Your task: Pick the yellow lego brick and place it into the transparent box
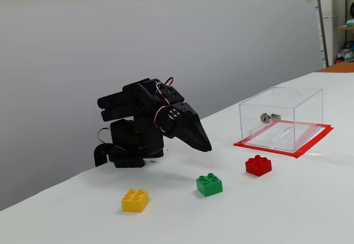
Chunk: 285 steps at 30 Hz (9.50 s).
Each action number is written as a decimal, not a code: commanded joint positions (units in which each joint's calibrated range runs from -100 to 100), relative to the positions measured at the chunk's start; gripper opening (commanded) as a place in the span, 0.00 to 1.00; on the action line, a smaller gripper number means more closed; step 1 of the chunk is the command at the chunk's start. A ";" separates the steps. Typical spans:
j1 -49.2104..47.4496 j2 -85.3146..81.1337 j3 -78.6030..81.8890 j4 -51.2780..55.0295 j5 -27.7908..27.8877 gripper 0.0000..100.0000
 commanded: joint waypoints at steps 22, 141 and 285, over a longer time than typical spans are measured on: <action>0.09 -0.59 0.77 0.09 0.04 0.02; 48.08 73.23 -65.59 17.93 -0.37 0.30; -65.05 93.77 -108.81 7.66 -7.89 0.03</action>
